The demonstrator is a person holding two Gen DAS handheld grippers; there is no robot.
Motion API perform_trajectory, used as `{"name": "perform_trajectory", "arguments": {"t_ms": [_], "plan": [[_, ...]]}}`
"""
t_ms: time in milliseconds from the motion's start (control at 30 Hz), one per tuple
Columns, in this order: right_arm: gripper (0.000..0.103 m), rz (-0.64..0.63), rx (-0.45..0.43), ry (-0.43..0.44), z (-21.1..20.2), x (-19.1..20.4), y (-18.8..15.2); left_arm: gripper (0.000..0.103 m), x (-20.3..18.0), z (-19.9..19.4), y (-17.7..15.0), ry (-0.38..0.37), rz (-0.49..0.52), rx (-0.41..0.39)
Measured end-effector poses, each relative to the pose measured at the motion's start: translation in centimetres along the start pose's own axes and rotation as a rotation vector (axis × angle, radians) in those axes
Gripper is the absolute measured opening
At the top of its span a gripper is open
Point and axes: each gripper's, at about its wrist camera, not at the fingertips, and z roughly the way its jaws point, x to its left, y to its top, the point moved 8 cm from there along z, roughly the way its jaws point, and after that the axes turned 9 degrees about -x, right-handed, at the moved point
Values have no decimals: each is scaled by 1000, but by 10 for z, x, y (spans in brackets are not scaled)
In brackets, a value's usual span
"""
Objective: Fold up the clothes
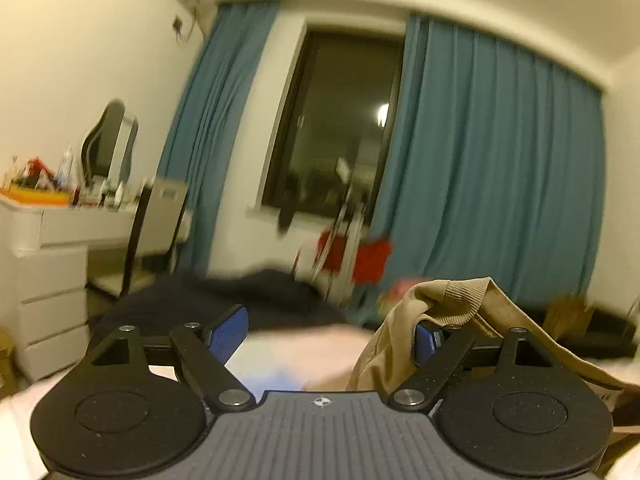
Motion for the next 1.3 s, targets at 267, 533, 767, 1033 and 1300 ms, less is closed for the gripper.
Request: {"name": "perform_trajectory", "arguments": {"t_ms": [267,533,767,1033,1300], "plan": [[63,73,-174,111,1,16,179,84,-14,-27,166,-65,11,-217],[63,23,-234,186,-29,34,334,86,2,-40,326,-179,-124,-132],[63,17,-195,187,-47,29,385,90,8,-54,385,-227,-117,-56],[63,-29,-14,163,16,40,338,96,14,26,328,-225,-147,151],[63,-15,177,82,177,72,242,95,-4,184,214,-106,-106,304]]}}
